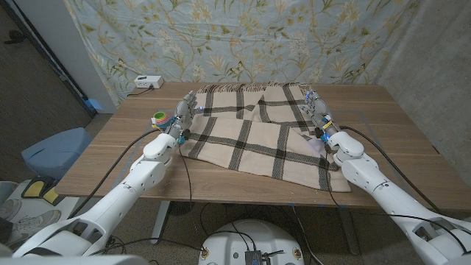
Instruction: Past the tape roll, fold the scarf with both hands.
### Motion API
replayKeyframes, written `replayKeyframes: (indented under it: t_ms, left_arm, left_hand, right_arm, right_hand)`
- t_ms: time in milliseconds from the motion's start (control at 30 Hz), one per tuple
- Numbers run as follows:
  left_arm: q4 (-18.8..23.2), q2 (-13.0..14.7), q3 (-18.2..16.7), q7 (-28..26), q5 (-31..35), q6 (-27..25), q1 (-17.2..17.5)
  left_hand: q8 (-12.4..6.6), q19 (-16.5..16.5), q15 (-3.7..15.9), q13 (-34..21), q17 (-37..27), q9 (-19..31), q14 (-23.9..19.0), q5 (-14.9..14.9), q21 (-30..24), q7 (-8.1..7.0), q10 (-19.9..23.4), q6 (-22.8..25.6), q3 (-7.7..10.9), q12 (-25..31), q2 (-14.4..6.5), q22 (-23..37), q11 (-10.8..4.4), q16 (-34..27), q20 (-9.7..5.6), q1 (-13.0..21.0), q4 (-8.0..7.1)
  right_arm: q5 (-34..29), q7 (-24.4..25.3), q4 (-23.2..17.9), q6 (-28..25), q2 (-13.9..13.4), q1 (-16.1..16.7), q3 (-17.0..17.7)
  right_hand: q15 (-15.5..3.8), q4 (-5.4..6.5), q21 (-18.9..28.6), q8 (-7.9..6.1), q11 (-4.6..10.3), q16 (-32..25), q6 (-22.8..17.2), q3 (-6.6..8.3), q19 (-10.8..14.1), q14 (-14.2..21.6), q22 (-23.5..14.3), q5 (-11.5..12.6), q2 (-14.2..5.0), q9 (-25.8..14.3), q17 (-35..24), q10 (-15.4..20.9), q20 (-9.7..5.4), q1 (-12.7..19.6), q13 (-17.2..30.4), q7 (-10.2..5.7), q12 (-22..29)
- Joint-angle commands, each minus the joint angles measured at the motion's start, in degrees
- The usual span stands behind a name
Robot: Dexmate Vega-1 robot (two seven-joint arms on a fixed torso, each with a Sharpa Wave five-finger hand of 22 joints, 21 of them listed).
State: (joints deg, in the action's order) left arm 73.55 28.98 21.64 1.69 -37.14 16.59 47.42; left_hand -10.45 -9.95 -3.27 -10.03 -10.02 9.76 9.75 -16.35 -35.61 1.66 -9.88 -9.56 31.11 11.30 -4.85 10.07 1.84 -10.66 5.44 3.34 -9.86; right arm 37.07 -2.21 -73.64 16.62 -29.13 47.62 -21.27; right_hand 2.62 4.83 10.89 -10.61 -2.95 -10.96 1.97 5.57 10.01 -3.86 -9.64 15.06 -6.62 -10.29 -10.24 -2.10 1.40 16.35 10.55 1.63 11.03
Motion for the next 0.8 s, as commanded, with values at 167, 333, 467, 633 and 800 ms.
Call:
replayKeyframes:
  t_ms: [167,333,467,633,800]
  left_arm:
    - [-1.7,1.3,2.2,-5.1,12.3,7.7,-0.9]
    - [0.2,4.0,3.3,-9.2,20.7,9.6,-0.4]
    - [2.3,6.2,3.7,-11.3,25.5,9.4,0.4]
    - [5.1,8.6,3.6,-13.4,29.9,8.9,1.9]
    - [8.4,11.1,3.2,-15.8,34.5,7.9,3.7]
  left_hand:
    - [-2.25,-1.0,-1.76,-0.3,0.3,0.4,1.0,1.3,0.6,-1.93,-0.4,0.5,1.18,2.0,-2.4,0.2,2.06,-0.6,3.16,4.0,4.33]
    - [-2.7,-0.3,-1.86,-0.4,0.3,0.4,-1.5,2.8,1.4,-1.86,3.1,5.9,1.52,2.4,-1.8,0.3,1.92,-0.6,4.23,6.6,6.99]
    - [-2.81,-0.2,-2.57,-0.4,0.3,0.5,-2.5,3.5,2.0,-2.29,4.6,8.2,1.52,2.5,-1.3,0.3,0.67,-0.5,5.26,7.7,8.3]
    - [-2.73,-0.5,-3.3,-0.4,0.2,0.5,-3.1,4.0,2.5,-2.37,5.5,9.5,1.49,2.5,-1.0,0.3,0.61,-0.5,6.2,8.5,9.22]
    - [-2.58,-0.4,-3.39,-0.5,0.2,0.5,-4.0,4.3,2.7,-2.65,6.4,10.3,1.49,2.6,-0.9,0.4,0.46,-0.7,6.52,9.1,9.9]
  right_arm:
    - [-5.6,3.6,-3.1,-1.3,-3.0,0.5,-1.5]
    - [-9.9,7.0,-8.4,-3.6,-6.6,2.4,-1.8]
    - [-13.0,9.5,-12.8,-5.7,-9.4,4.3,-1.7]
    - [-16.1,11.4,-17.8,-8.7,-12.8,6.4,-1.4]
    - [-18.7,12.9,-22.0,-11.2,-15.4,8.2,-1.1]
  right_hand:
    - [3.11,-2.4,1.0,-1.0,-2.18,-1.2,-1.9,1.94,2.9,4.2,-0.3,-0.3,-0.99,-0.2,-0.2,2.8,3.31,4.0,0.2,-0.72,0.9]
    - [3.25,-3.13,1.0,-1.31,-2.36,-1.2,-3.1,2.53,3.0,4.8,-0.4,-0.5,-1.26,-0.2,-0.3,3.6,3.4,5.0,0.2,-1.07,1.1]
    - [3.13,-3.79,1.0,-1.48,-2.52,-1.2,-4.0,3.02,3.2,5.3,-0.4,-0.7,-1.43,-0.3,-0.3,4.5,3.51,6.0,0.3,-1.08,1.3]
    - [3.21,-4.98,1.0,-1.71,-2.39,-1.4,-5.5,3.91,3.7,6.6,-0.4,-1.2,-1.66,-0.3,-0.3,6.5,3.67,7.6,0.3,-1.68,1.7]
    - [3.02,-5.61,1.2,-1.64,-2.4,-1.7,-6.0,4.46,4.3,8.0,-0.4,-1.5,-1.85,-0.3,-0.3,7.3,3.89,8.5,0.3,-1.92,1.8]
